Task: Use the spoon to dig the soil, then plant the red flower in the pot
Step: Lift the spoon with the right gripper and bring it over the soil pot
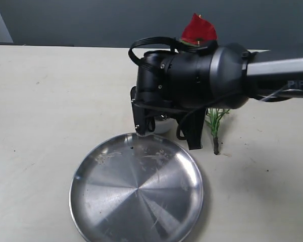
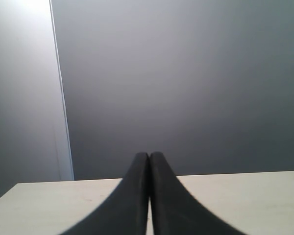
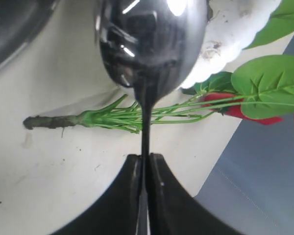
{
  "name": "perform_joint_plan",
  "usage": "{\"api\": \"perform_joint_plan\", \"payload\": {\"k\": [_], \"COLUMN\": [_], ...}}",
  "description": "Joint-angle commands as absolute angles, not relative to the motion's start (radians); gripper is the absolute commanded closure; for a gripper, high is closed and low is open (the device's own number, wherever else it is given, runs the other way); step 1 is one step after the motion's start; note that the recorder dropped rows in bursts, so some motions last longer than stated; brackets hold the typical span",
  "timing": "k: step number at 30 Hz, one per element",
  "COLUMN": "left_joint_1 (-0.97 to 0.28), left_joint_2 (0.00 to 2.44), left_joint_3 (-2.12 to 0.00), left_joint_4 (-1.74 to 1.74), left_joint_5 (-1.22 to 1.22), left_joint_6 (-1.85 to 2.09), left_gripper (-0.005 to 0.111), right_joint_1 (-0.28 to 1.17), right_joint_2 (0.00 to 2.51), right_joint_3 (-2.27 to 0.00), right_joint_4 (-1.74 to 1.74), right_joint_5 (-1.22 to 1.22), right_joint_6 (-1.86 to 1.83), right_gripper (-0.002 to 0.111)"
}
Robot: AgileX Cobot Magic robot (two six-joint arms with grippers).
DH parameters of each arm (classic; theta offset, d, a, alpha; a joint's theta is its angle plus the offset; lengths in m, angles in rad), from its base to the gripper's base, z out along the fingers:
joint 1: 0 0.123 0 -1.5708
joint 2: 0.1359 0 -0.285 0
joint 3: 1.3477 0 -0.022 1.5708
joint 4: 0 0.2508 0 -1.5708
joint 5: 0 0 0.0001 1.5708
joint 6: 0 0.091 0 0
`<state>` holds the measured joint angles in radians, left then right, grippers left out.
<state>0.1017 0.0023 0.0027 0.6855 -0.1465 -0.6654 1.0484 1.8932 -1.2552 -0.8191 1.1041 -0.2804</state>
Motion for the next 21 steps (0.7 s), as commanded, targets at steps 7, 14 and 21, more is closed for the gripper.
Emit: {"api": "perform_joint_plan", "payload": {"k": [7, 14, 21], "left_joint_1": [0.096, 0.096, 0.096], "left_joint_2": [0.0, 0.0, 0.0], "left_joint_3": [0.0, 0.0, 0.0], "left_joint_4": [0.678, 0.678, 0.678], "left_joint_5": [-0.15, -0.15, -0.15], "left_joint_6": [-0.67, -0.67, -0.67], "left_gripper": [0.106, 0.106, 0.106], "right_joint_1": [1.058, 1.059, 1.059], "right_joint_2": [1.856, 1.908, 1.897], "right_joint_3": [-1.304, -1.304, -1.304], "right_joint_4": [-0.806, -0.734, -0.779], "right_joint_5": [1.209, 1.131, 1.219], "right_joint_6": [-0.169, -0.204, -0.102], "right_gripper": [0.109, 0.109, 0.109]}}
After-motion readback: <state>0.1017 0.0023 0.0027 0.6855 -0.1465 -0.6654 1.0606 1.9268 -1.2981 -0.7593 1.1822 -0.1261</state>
